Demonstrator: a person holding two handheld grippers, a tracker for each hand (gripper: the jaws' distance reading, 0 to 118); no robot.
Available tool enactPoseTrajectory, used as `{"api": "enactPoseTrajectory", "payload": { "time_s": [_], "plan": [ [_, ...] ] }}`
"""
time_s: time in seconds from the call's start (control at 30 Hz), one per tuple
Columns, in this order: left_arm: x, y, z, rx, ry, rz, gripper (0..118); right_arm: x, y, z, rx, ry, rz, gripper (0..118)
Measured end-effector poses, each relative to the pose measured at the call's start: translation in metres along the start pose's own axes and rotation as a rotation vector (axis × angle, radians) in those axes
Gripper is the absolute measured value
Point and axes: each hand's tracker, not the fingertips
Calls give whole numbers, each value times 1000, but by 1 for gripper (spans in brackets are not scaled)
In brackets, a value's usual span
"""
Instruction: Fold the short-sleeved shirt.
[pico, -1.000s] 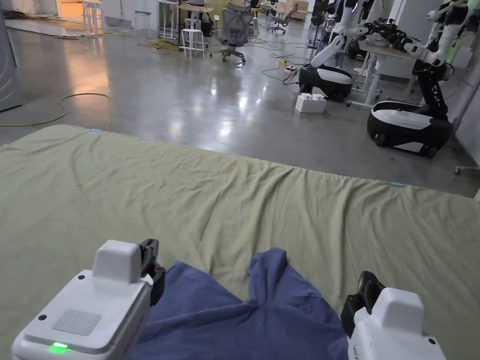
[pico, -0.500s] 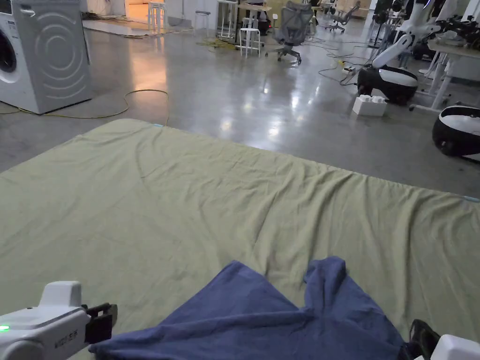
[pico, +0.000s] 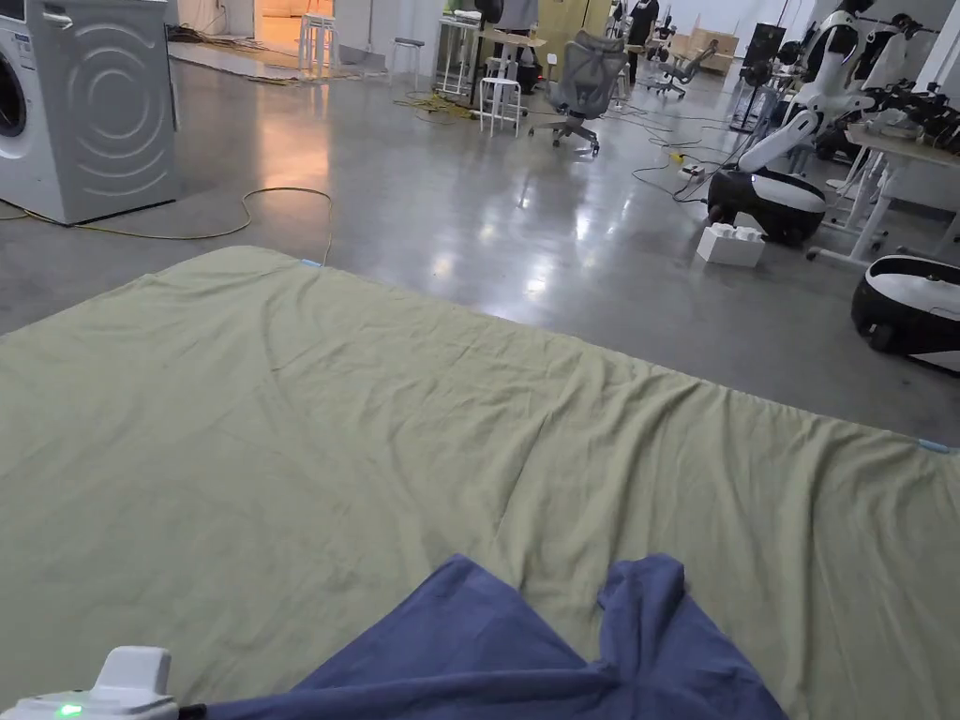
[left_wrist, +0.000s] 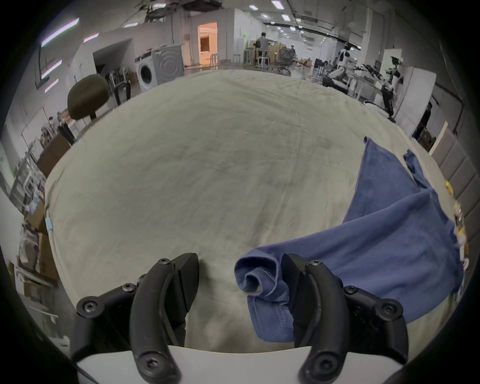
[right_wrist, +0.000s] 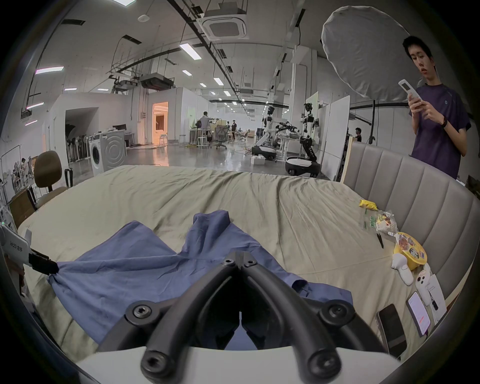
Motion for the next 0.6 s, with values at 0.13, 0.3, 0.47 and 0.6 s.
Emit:
{"api": "enactPoseTrajectory", "payload": {
  "time_s": [0.13,0.3,0.47,0.6],
  "plan": [
    [10,-2,1,22,-16,-77,41,3,0,-22,-38,4,19,1],
    [20,0,4,19,-46,-143,9,17,10,-94,-245,64,66,33],
    [11,-3,14,48,-59,-73,8,36,21,-178,-391,85,133,79],
    [10,-5,23,62,-58,-45,8,41,24,-234,-453,97,194,84]
  ]
}}
